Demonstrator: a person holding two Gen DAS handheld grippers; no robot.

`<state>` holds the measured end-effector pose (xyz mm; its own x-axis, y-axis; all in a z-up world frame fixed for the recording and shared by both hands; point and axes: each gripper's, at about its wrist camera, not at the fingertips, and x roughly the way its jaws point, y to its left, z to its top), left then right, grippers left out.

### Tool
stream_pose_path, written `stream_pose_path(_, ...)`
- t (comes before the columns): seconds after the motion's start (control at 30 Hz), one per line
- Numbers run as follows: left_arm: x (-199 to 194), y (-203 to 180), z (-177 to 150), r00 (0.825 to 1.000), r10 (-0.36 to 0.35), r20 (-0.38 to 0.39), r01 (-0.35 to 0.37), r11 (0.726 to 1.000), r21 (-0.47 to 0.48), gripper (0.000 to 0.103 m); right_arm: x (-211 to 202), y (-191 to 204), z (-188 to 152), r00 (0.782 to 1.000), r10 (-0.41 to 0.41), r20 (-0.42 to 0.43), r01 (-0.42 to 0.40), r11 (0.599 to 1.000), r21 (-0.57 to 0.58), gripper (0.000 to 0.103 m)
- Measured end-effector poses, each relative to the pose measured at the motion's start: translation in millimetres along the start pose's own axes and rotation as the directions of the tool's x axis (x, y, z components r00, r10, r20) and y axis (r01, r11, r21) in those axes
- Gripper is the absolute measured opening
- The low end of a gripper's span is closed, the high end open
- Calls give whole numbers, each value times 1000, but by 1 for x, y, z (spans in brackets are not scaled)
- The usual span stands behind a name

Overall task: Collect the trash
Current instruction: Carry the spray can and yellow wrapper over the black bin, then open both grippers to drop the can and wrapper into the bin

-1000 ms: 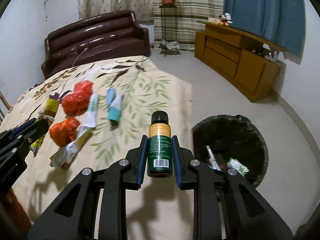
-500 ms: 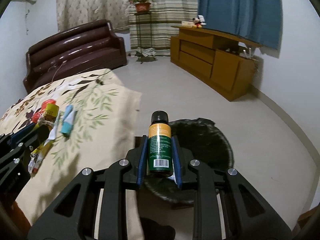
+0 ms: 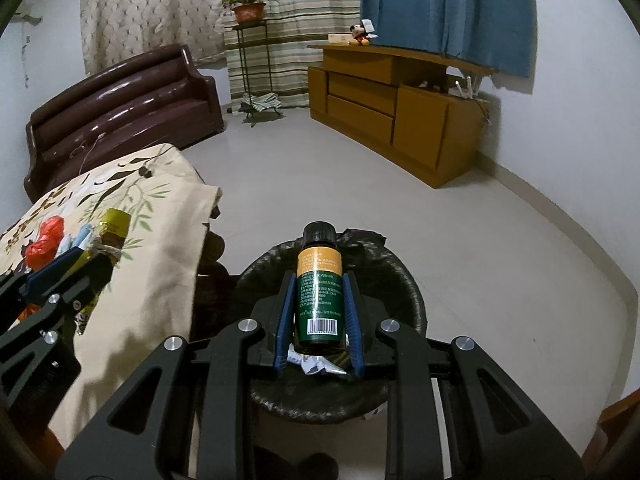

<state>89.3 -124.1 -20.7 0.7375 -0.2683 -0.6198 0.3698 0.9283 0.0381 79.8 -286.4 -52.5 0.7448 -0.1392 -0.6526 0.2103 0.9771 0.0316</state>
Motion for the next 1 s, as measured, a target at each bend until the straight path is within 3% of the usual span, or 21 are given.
stream_pose_path(1.0, 69, -40, 25, 996, -17, -89, 21, 999, 43, 32, 59, -44, 10, 998, -30, -50, 34, 996, 82, 23)
